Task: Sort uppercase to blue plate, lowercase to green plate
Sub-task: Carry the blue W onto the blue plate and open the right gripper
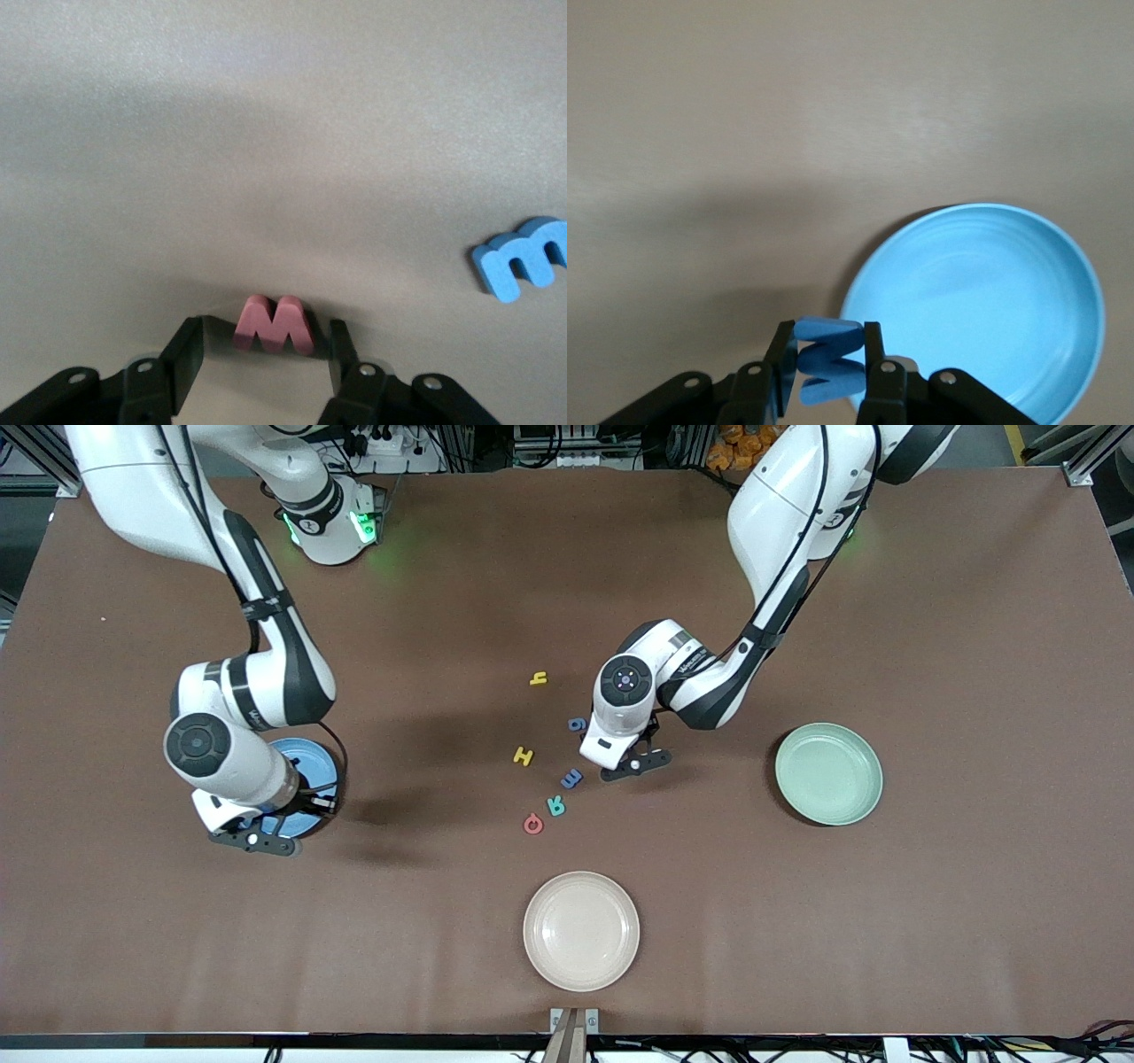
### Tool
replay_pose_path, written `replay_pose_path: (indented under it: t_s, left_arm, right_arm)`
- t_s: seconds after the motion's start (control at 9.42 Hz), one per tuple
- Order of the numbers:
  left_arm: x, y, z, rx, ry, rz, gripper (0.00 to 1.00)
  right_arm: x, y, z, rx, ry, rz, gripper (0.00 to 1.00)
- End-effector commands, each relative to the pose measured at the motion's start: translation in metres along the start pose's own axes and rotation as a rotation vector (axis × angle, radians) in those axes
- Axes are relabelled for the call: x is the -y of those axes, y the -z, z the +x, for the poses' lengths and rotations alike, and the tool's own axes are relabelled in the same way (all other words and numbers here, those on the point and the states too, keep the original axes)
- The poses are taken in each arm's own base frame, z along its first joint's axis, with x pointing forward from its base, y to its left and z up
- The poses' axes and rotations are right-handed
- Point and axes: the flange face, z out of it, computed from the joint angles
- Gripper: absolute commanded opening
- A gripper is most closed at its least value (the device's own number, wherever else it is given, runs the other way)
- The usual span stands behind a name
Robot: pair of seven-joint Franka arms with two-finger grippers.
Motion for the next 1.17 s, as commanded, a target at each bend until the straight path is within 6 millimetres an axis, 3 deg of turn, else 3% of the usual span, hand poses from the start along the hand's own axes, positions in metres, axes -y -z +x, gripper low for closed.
replay_pose_path:
  t_s: [0.0,0.11,0.21,0.32,0.42,0.53,0.85,1.06]
  left_arm:
    - [0.005,0.005,0.0,-0.016,-0.009,0.007,0.63]
    - [0.005,0.005,0.0,-0.016,-0.009,0.007,0.63]
    - [0.005,0.005,0.0,-0.023,-0.017,0.012,0.62]
    - [0.004,0.004,-0.001,-0.033,-0.025,0.017,0.6]
    - [0.005,0.002,0.0,-0.032,-0.024,0.02,0.6]
    - [0.004,0.002,-0.001,-0.033,-0.028,0.02,0.6]
    - [0.003,0.003,-0.002,-0.032,-0.029,0.017,0.59]
    - [0.003,0.002,-0.002,-0.032,-0.03,0.017,0.5]
  right_arm:
    - [-0.04,0.002,-0.006,0.005,0.06,0.008,0.0]
    - [-0.053,0.0,-0.003,0.01,0.074,0.008,0.01]
    - [-0.063,-0.004,-0.003,0.023,0.086,0.008,0.1]
    - [-0.067,-0.006,-0.002,0.032,0.071,0.021,0.39]
    - [-0.069,-0.009,-0.004,0.04,0.065,0.024,0.92]
    - [-0.074,-0.01,-0.004,0.047,0.057,0.023,1.0]
    - [-0.074,-0.01,-0.004,0.05,0.056,0.022,1.0]
    - [-0.072,-0.008,-0.003,0.047,0.049,0.025,1.0]
